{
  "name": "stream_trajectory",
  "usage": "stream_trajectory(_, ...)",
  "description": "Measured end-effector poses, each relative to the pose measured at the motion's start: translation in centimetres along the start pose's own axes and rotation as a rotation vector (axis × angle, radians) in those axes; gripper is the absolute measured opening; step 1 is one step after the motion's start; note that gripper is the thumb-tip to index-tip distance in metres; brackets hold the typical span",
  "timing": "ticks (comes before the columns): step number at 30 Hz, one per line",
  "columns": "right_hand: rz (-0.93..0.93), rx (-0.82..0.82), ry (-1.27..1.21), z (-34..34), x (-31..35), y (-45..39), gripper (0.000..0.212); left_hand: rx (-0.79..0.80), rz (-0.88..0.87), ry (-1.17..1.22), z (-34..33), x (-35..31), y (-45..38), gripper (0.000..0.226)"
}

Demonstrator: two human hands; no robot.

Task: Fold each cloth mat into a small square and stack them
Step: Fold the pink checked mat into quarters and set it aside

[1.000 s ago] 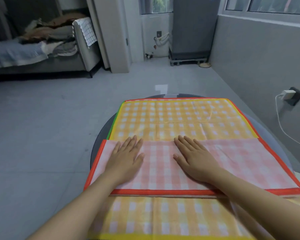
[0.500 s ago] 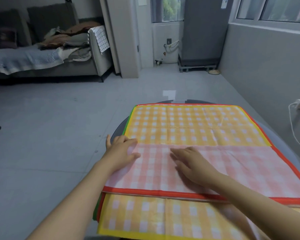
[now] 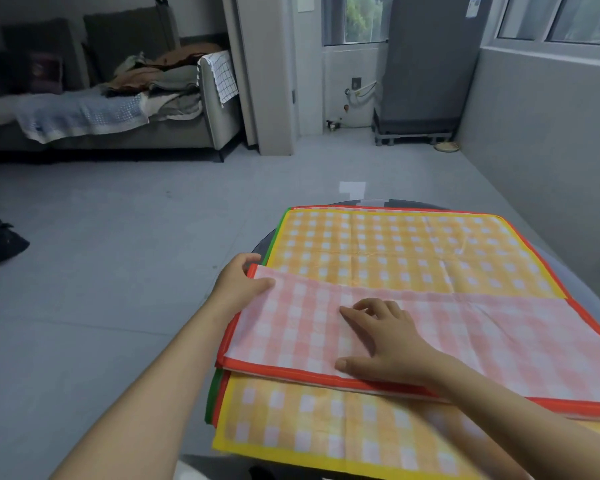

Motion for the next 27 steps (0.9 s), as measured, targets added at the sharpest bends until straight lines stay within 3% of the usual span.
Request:
stream_trajectory(5, -0.01, 0.081, 0.025, -0.6, 0.2, 0.2, 0.115, 0.045, 0.244, 0.399, 0.8, 1.3, 0.7, 0.036)
stream_trajectory(8, -0.026, 0.1, 0.02, -0.7, 0.2, 0.2, 0.117, 0.092, 0.262, 0.544, 0.9, -0.2, 0.7, 0.03)
stream_trajectory(11, -0.036, 0.101, 0.006, -0.7, 0.2, 0.4, 0.11, 0.174, 0.257, 0.647, 0.1, -2.9, 1.1, 0.008)
stream_trajectory(15, -0.014, 0.093, -0.094, 0.1, 0.6, 1.2, 0.108, 0.249, 0.233, 0.768, -1.8, -5.6, 1.3, 0.018)
stream_trajectory(19, -0.087, -0.131, -0.503, 2.9, -1.1, 2.4, 0.061, 0.249, 0.138, 0.801, -3.8, -9.2, 2.3, 0.014)
stream_trajectory(22, -0.212, -0.25, -0.669, 5.2, -3.5, 3.9, 0.031, 0.255, 0.06, 0.767, -5.8, -11.6, 3.2, 0.012)
stream_trajectory(27, -0.322, -0.301, -0.989, 7.4, -6.0, 7.0, 0.024, 0.218, 0.026, 0.731, -9.6, -13.8, 4.5, 0.019)
Point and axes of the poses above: each hand's wrist, its own y-axis away from the middle knuckle, its own z-axis out of the back of the hand, x = y × z, the point moved 8 cm from there along -y, towards the middle knuckle, and after that the axes turned 3 degrees about -y, right-handed, at the moved point
